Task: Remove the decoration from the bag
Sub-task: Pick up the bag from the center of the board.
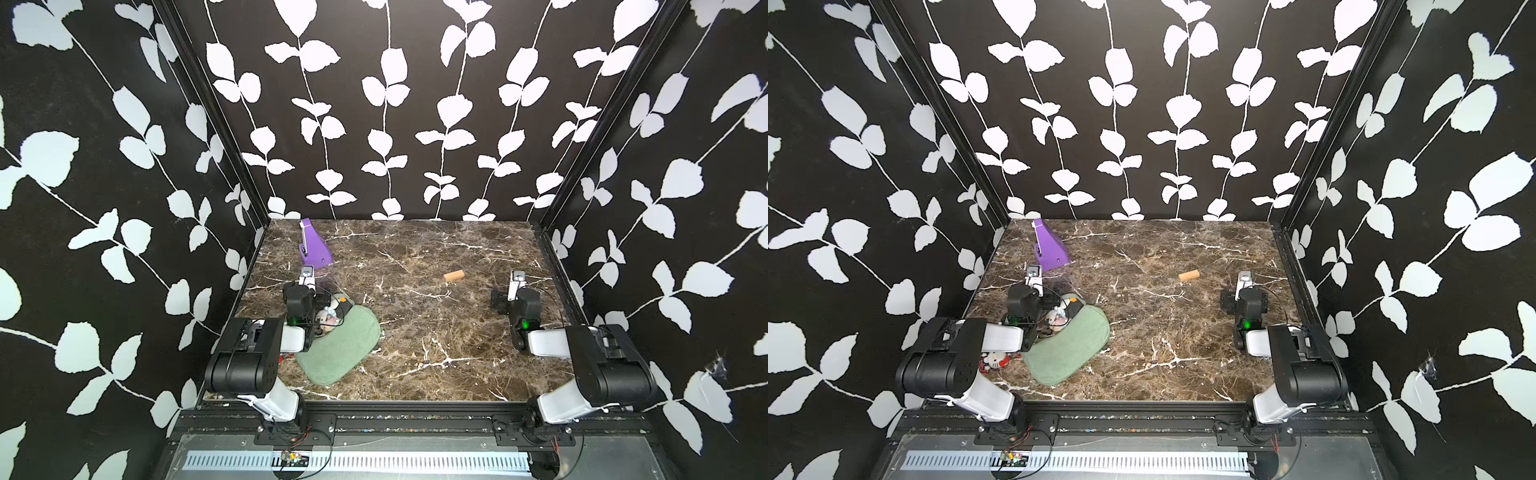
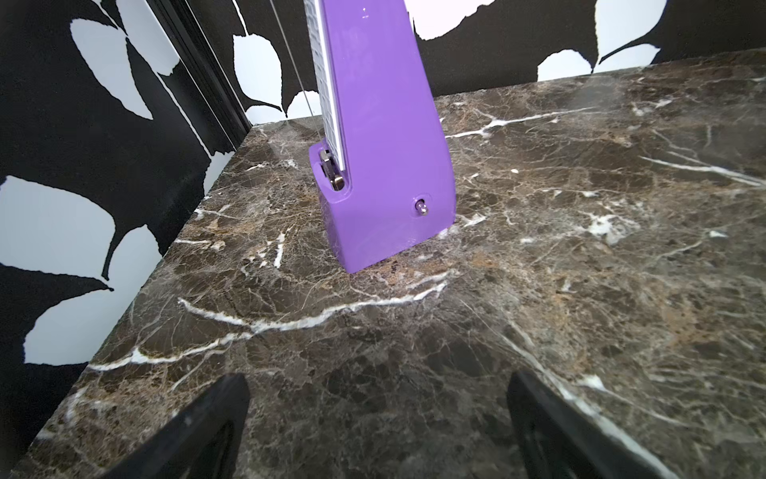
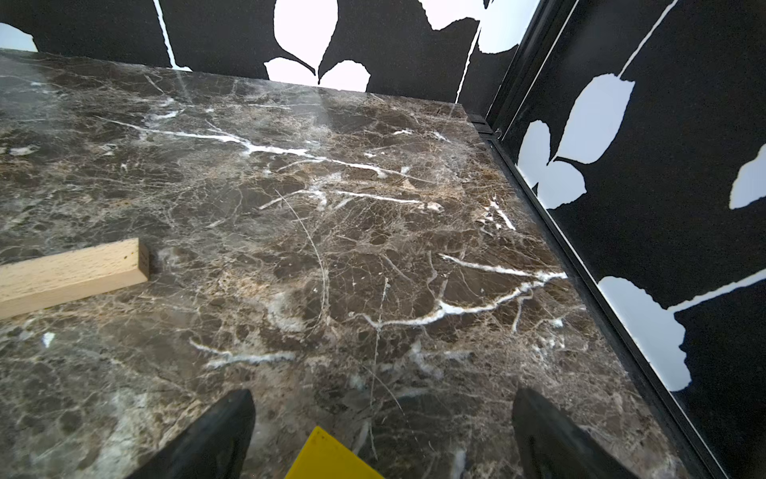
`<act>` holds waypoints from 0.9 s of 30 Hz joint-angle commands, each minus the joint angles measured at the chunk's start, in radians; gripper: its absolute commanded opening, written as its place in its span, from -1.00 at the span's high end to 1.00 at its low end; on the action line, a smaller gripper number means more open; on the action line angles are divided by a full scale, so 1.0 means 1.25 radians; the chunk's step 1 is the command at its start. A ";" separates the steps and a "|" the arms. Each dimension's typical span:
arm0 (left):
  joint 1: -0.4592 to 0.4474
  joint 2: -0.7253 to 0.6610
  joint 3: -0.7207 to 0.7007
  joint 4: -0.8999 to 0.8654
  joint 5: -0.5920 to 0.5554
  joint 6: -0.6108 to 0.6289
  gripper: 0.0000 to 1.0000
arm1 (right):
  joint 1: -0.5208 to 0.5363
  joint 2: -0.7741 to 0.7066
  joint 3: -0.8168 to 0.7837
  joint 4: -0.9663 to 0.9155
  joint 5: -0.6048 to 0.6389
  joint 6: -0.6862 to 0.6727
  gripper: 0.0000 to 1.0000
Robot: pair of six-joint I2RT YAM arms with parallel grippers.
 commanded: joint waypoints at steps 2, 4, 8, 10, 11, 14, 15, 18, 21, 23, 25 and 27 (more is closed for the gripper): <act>0.004 -0.010 -0.003 0.012 -0.003 -0.004 -0.97 | -0.007 -0.004 0.015 0.018 -0.005 0.002 -0.97; 0.005 -0.010 -0.003 0.012 -0.003 -0.004 -0.97 | -0.007 -0.004 0.015 0.019 -0.006 0.001 -0.97; 0.005 -0.010 -0.003 0.011 -0.003 -0.004 -0.97 | -0.007 -0.002 0.016 0.018 -0.005 0.002 -0.97; 0.004 -0.010 -0.003 0.012 -0.003 -0.004 -0.98 | -0.009 -0.002 0.017 0.015 -0.011 0.003 -0.97; 0.005 -0.010 -0.003 0.011 -0.002 -0.004 -0.97 | -0.009 -0.003 0.017 0.016 -0.012 0.003 -0.97; 0.004 -0.010 -0.003 0.012 -0.003 -0.004 -0.97 | -0.010 -0.004 0.016 0.016 -0.013 0.003 -0.97; 0.004 -0.009 -0.003 0.011 -0.003 -0.004 -0.97 | -0.011 -0.004 0.016 0.017 -0.013 0.003 -0.97; 0.004 -0.012 -0.003 0.010 -0.003 -0.003 -0.97 | -0.011 -0.006 0.016 0.019 -0.014 0.003 -0.97; 0.004 -0.089 0.036 -0.100 -0.063 -0.023 -0.97 | -0.011 -0.066 0.053 -0.093 -0.015 0.000 -0.97; 0.003 -0.161 0.102 -0.290 -0.106 -0.050 -0.97 | -0.011 -0.125 0.101 -0.226 -0.002 0.005 -0.97; 0.003 -0.211 0.162 -0.420 -0.163 -0.137 -0.97 | -0.010 -0.186 0.154 -0.341 0.018 0.038 -0.97; 0.003 -0.246 0.215 -0.524 -0.183 -0.239 -0.97 | -0.011 -0.239 0.223 -0.480 0.026 0.089 -0.97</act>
